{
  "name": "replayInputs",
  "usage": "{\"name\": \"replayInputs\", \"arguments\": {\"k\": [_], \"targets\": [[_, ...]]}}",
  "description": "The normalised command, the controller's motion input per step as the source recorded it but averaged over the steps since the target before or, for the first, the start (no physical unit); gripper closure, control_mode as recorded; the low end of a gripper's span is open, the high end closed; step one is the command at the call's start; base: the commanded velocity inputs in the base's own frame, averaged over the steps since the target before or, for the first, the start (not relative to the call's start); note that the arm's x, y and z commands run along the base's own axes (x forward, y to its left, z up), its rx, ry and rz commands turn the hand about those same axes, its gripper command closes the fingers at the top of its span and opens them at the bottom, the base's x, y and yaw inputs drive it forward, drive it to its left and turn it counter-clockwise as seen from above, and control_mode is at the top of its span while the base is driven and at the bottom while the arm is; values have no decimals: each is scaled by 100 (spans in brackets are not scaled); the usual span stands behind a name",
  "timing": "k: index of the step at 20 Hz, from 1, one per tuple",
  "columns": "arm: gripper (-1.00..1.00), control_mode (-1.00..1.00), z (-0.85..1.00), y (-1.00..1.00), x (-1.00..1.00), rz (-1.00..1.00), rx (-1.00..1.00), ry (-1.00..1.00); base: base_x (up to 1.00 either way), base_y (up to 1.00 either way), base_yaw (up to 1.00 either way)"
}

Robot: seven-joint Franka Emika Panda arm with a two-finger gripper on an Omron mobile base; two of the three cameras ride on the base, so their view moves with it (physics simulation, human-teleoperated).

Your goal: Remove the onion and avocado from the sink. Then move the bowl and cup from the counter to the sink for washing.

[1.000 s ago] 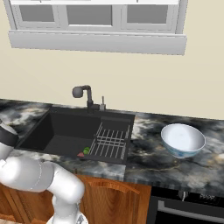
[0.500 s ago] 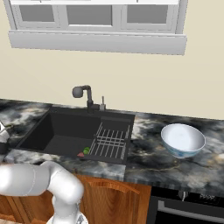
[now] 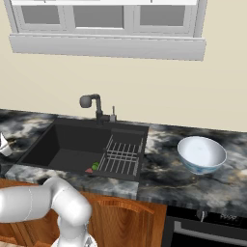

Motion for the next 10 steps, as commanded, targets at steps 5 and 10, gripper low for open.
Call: {"name": "replayInputs", "arguments": {"k": [5,10], "targets": [[100,-100,-17,4,9,0,0,0,0,0,0],[100,-100,-16,6,10,-1,0,0,0,0,0]]}}
